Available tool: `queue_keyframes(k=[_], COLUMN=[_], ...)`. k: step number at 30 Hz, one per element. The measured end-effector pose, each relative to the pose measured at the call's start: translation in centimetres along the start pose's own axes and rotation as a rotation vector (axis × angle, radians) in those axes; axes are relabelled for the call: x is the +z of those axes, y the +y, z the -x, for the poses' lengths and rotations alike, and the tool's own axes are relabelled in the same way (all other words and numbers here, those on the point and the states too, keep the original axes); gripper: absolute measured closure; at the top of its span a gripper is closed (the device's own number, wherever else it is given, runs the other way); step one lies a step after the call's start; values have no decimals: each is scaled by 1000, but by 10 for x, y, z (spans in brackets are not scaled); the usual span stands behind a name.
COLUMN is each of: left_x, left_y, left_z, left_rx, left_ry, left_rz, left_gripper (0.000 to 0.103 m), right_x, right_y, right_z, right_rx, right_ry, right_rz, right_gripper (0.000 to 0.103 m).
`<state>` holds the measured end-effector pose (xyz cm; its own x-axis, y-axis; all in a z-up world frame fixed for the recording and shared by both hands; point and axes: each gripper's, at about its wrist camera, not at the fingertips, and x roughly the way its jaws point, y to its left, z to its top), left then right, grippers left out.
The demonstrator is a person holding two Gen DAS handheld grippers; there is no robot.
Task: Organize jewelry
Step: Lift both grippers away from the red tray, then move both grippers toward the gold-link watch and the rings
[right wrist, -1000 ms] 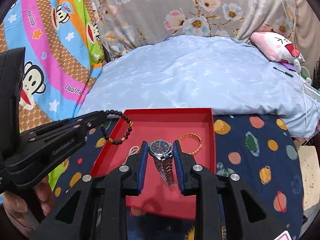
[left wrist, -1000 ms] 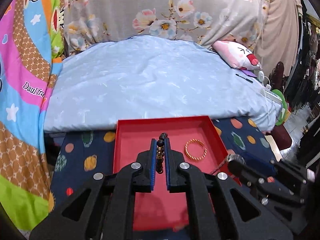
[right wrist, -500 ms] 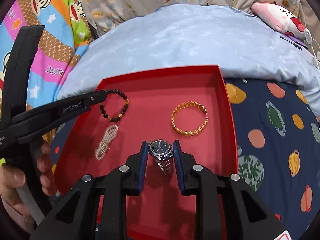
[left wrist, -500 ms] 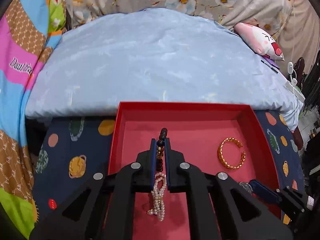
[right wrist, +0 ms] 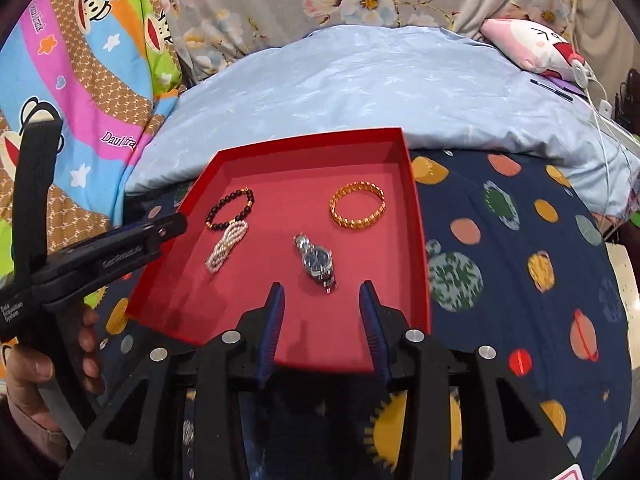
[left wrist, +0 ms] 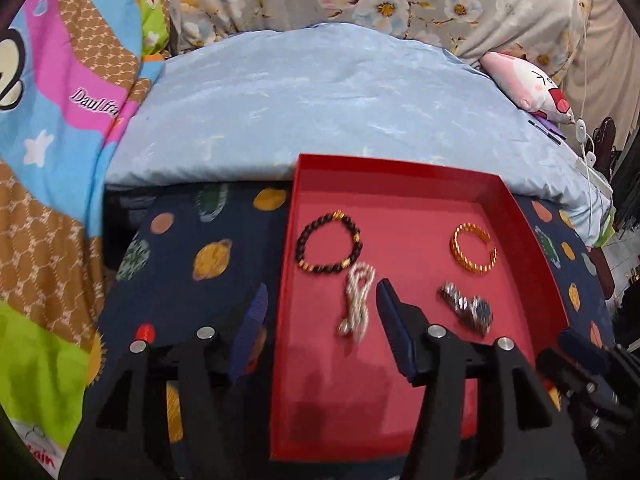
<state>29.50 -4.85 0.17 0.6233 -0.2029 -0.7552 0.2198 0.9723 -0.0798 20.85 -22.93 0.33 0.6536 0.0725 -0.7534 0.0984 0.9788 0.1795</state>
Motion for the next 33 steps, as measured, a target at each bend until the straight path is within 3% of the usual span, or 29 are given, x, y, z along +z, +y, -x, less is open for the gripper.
queue_keyframes(k=[15,33], left_x=[-91,-178], left_y=[15,17], left_z=[77,102], left_rx=[-5,-14], left_ry=[32,142], left_rz=[46,44], left_gripper=[48,48], right_x=[-73,-145], right_y=[-2,18], right_z=[65,87], right_rx=[-10,2], right_ry=[27,108], right_rz=[-40,2], right_gripper=[63,63])
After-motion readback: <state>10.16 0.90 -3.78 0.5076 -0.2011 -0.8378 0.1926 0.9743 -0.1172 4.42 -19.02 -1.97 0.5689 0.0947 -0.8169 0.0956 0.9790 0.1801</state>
